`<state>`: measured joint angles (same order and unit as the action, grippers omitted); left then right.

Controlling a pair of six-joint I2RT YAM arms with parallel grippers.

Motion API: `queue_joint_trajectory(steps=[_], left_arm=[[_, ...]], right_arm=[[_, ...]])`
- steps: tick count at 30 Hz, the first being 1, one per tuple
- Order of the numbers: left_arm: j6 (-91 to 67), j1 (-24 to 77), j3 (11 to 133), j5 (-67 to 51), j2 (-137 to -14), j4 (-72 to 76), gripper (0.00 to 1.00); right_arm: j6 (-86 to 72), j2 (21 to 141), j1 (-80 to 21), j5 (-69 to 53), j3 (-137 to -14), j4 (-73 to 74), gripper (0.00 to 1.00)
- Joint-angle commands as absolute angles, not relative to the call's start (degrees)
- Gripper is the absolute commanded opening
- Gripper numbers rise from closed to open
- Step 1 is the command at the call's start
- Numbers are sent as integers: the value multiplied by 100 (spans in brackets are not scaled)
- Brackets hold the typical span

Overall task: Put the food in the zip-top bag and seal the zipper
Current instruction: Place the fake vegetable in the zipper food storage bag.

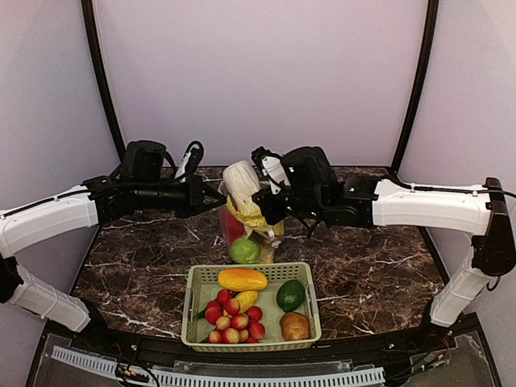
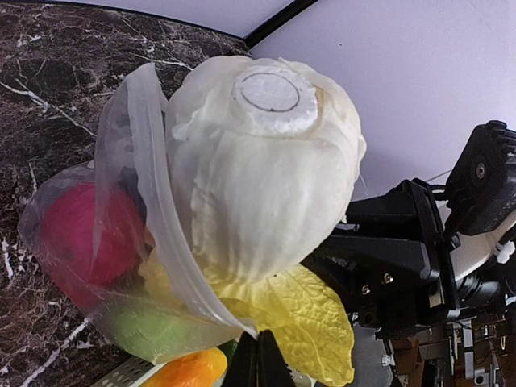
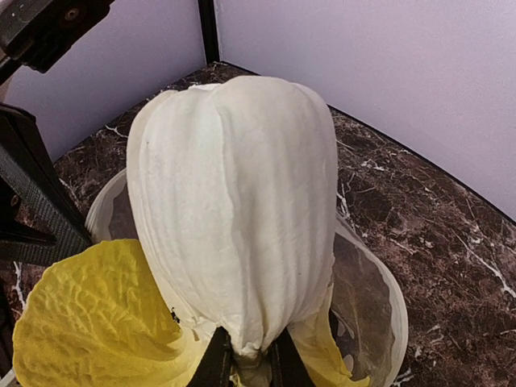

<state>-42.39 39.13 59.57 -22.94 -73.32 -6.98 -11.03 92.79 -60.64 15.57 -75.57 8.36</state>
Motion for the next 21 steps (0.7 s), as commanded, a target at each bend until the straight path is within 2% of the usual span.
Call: queue_joint_trajectory(steps=[1,7,14,18,21], left_arm=[[-4176,3911,5915,-2315,-7216,-625,1],[-4167,3905,5945,-2339,-7236,-696,2],[-3824,3762,6269,-2226,-7210,-1224,37],[-3442,3614,6847,-2097,-7388,-1788,45],[-3189,3557,7268,-2061,-7744,-2244,57]], right_arm=[[-1240,9288,-6108,1014,-7884,1958,0],[-1629,9510,-6102,762,-8638,2833,0],[-1628,9479,-6106,847,-8509,2851,0],[-1609,9370,-6104,781,-8246,2609,0],[-1469,9167,-6104,688,-7827,2203,0]])
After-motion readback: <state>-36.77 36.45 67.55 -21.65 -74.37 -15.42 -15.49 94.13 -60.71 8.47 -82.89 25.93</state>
